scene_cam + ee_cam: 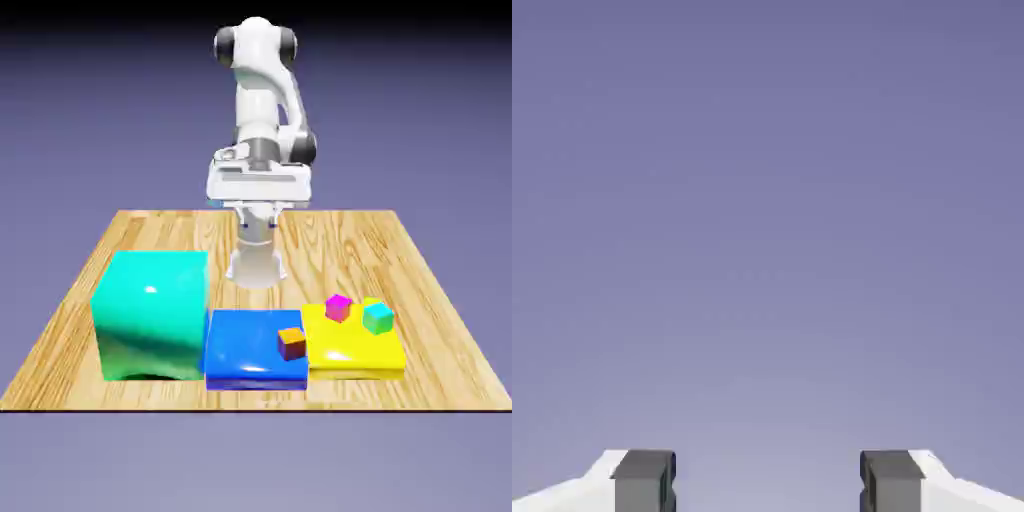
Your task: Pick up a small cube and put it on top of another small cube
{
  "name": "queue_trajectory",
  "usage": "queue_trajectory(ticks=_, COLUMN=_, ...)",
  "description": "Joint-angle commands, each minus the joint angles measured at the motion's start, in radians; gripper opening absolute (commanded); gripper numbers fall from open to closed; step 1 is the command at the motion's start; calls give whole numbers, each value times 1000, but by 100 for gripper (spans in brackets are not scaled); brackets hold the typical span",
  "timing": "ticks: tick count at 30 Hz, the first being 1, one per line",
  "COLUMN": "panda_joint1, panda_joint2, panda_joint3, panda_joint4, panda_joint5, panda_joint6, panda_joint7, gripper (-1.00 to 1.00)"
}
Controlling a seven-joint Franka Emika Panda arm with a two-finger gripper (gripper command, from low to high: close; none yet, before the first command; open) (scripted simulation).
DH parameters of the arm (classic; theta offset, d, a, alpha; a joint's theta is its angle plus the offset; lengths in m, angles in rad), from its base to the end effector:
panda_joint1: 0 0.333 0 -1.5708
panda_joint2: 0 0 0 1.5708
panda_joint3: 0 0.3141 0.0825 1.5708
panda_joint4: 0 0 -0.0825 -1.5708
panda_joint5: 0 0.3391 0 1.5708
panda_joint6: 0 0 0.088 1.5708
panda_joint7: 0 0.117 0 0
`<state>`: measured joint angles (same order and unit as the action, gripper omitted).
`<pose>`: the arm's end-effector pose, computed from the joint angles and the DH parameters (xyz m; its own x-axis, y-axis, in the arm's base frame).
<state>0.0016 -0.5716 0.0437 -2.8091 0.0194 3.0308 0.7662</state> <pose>0.3618 0.0159 0.4774 0.5236 -0.6755 0.5192 -0.4673 -0.7372 -0.4880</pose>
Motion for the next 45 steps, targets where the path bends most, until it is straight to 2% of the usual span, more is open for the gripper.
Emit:
queue_trajectory(ticks=1, panda_joint1=-9, panda_joint2=-1, panda_joint3=36, panda_joint4=1, panda_joint5=16, panda_joint6=-5, panda_joint7=21, gripper=0)
queue_trajectory(ticks=45, panda_joint1=-388, panda_joint2=-60, panda_joint3=1631, panda_joint4=35, panda_joint5=725, panda_joint6=-232, panda_joint7=941, gripper=0)
